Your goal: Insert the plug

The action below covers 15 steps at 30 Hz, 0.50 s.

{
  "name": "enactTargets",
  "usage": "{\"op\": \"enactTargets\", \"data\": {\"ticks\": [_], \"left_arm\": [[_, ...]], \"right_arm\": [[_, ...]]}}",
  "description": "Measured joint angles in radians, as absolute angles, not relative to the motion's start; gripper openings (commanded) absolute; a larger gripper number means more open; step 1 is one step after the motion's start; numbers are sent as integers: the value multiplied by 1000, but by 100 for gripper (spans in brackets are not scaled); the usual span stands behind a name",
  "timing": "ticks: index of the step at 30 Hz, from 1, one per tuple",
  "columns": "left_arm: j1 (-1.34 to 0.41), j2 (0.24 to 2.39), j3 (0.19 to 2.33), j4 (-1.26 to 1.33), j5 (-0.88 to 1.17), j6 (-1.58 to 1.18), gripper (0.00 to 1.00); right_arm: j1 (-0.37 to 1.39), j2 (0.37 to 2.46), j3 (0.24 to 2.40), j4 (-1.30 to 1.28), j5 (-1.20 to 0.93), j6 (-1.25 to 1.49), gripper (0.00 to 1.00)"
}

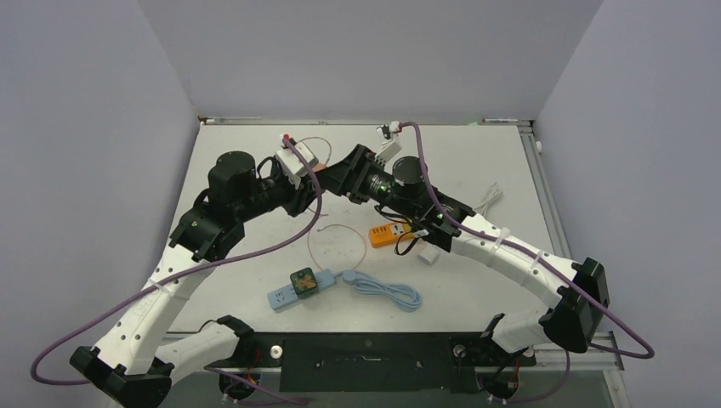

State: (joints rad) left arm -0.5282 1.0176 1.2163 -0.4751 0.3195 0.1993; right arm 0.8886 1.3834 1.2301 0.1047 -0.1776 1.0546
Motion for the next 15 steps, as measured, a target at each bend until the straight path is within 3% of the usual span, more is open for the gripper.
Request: {"op": "enactTargets", "data": {"ticks": [15], "left_arm": [[-538,1017,1197,-494,326,255,6]], "right_arm": [[882,1384,1263,28,-181,1003,48]]}}
